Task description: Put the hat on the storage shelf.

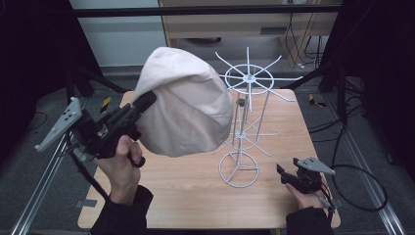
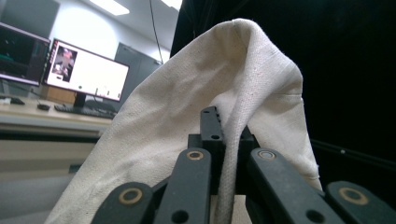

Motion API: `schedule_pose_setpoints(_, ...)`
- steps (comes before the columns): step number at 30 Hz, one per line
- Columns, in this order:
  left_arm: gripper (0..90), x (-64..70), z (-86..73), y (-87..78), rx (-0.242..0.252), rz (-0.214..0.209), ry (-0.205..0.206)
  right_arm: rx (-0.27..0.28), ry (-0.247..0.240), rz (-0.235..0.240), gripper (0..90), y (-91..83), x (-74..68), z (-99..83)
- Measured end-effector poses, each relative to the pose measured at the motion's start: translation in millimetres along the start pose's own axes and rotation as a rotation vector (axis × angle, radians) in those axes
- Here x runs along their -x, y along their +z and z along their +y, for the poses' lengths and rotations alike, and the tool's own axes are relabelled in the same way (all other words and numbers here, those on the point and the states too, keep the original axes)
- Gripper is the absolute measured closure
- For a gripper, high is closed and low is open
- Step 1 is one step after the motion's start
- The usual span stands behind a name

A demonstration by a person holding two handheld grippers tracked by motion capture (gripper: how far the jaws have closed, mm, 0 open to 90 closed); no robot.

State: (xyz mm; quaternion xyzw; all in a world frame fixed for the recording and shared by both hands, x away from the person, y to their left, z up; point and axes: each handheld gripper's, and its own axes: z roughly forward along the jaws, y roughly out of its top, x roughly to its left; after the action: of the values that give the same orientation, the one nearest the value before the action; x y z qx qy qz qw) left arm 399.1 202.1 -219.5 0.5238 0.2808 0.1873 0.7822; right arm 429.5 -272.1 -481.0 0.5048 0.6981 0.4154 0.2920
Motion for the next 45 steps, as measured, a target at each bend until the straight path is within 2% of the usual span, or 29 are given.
schedule_pose_setpoints(4,88.7,-4.6,-14.9,9.0,-0.046,0.002,-0.009,0.000,-0.001,0.001,31.2,0.0,0.0,0.0)
schedule_pose_setpoints(10,88.5,-14.7,-32.0,8.9,-0.077,0.010,-0.031,-0.002,-0.003,0.002,31.2,0.3,-0.3,-0.1)
schedule_pose_setpoints(19,88.0,-28.9,-51.2,2.5,-0.168,0.054,-0.003,-0.006,-0.008,0.002,31.0,0.9,-0.6,-0.4)
schedule_pose_setpoints(25,87.4,-36.4,-63.9,1.4,-0.213,0.064,0.002,-0.011,-0.003,0.007,31.0,1.0,-1.3,-0.4)
schedule_pose_setpoints(36,84.8,-38.7,-88.6,10.0,-0.310,0.064,0.042,-0.010,-0.009,0.004,30.8,1.6,-0.9,-1.0)
schedule_pose_setpoints(45,72.8,-37.1,-97.3,8.9,-0.375,0.050,0.077,-0.011,-0.013,0.004,30.6,1.8,-1.1,-1.2)
